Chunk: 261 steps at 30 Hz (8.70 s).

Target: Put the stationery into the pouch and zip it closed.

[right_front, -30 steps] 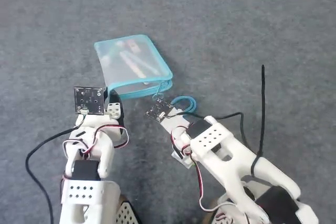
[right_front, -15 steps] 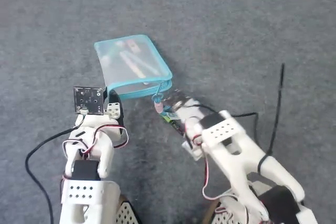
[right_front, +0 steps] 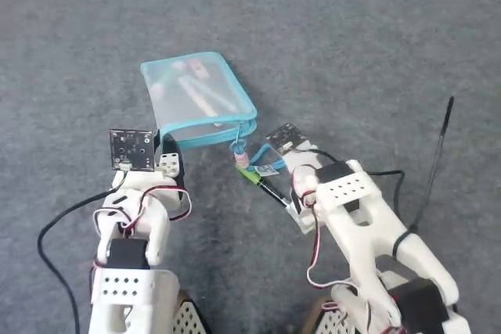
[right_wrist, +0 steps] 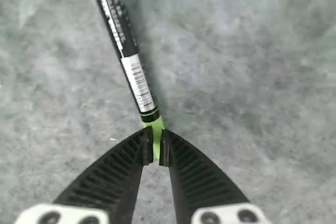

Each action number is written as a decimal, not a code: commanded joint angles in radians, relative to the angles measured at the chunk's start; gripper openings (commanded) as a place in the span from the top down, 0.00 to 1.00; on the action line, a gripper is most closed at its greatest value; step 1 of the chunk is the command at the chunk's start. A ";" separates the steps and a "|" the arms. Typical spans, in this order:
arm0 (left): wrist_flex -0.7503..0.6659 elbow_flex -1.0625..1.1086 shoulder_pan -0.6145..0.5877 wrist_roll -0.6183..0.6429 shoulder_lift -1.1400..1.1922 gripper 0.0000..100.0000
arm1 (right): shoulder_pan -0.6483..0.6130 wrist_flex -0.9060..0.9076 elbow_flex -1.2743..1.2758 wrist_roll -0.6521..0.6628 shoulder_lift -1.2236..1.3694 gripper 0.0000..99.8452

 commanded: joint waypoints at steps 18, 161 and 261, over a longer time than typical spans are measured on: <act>-0.029 -0.016 -0.003 -0.009 -0.020 0.99 | -0.018 -0.079 0.074 0.061 -0.038 0.83; -0.031 -0.021 0.006 -0.009 -0.020 0.99 | -0.147 -0.455 -0.351 0.385 0.090 0.60; 0.144 -0.102 0.086 -0.041 -0.021 0.99 | -0.263 -0.220 0.157 0.532 -0.638 0.74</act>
